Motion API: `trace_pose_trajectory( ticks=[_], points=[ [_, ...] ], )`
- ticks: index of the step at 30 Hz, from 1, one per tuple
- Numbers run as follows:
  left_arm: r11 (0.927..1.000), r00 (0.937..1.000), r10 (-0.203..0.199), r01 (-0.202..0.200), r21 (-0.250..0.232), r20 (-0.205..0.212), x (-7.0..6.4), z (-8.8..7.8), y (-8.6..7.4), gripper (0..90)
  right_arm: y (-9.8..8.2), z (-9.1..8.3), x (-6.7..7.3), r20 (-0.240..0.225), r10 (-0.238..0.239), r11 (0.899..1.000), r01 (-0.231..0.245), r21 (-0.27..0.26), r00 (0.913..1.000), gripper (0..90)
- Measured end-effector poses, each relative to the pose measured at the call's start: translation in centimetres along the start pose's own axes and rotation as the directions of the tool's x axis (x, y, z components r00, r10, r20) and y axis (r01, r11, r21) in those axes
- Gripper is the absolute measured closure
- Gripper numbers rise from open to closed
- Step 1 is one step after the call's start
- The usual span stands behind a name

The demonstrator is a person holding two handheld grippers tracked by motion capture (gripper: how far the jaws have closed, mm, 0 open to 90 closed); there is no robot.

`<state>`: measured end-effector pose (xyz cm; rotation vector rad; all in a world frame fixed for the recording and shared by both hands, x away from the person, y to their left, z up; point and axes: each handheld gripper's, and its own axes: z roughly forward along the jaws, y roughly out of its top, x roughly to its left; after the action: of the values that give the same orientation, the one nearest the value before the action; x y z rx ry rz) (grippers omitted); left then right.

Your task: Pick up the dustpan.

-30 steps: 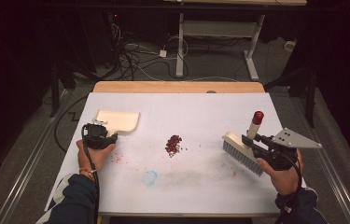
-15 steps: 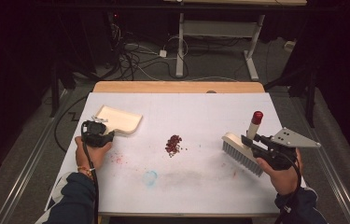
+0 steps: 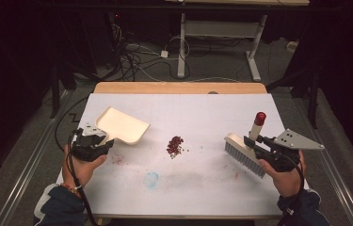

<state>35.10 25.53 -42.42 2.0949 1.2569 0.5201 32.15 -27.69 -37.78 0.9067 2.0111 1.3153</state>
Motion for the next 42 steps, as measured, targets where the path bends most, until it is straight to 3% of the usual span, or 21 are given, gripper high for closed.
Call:
trace_pose_trajectory(
  ticks=[6,9,16,24,28,36,41,42],
  points=[
    [0.9970,0.9962,0.076,-0.076,0.008,0.042,-2.5,-2.0,-1.1,64.4,0.0,0.0,0.2,0.005,-0.001,1.000,0.001,0.004,1.0000,70.7],
    [0.9931,0.9919,0.108,-0.111,0.037,0.067,-3.6,-2.2,-1.9,64.3,0.1,0.0,0.3,0.007,-0.003,1.000,0.003,0.001,1.0000,70.7],
    [0.9816,0.9807,0.148,-0.162,0.101,0.127,-5.6,-1.5,-3.4,64.3,-0.1,0.4,0.3,0.004,0.008,1.000,-0.008,-0.012,1.0000,70.8],
    [0.9720,0.9663,0.173,-0.199,0.126,0.191,-7.2,-0.6,-4.1,64.3,-0.5,0.9,0.4,0.004,0.005,1.000,-0.005,0.012,1.0000,70.7],
    [0.9638,0.9589,0.195,-0.226,0.141,0.206,-7.9,-0.1,-4.0,64.3,-0.5,1.2,0.6,0.003,0.003,1.000,-0.003,0.015,1.0000,70.7],
    [0.9645,0.9579,0.185,-0.220,0.147,0.220,-8.0,0.4,-4.0,64.3,-0.5,2.8,0.9,-0.016,0.018,1.000,-0.018,0.020,0.9997,70.7],
    [0.9623,0.9564,0.192,-0.227,0.149,0.220,-8.3,0.5,-3.9,64.3,0.7,5.0,1.4,-0.032,-0.005,1.000,0.005,0.001,0.9995,70.8],
    [0.9628,0.9566,0.191,-0.226,0.148,0.221,-8.3,0.6,-3.9,64.2,1.3,6.3,1.7,-0.030,-0.019,1.000,0.019,-0.002,0.9994,70.8]
  ],
)
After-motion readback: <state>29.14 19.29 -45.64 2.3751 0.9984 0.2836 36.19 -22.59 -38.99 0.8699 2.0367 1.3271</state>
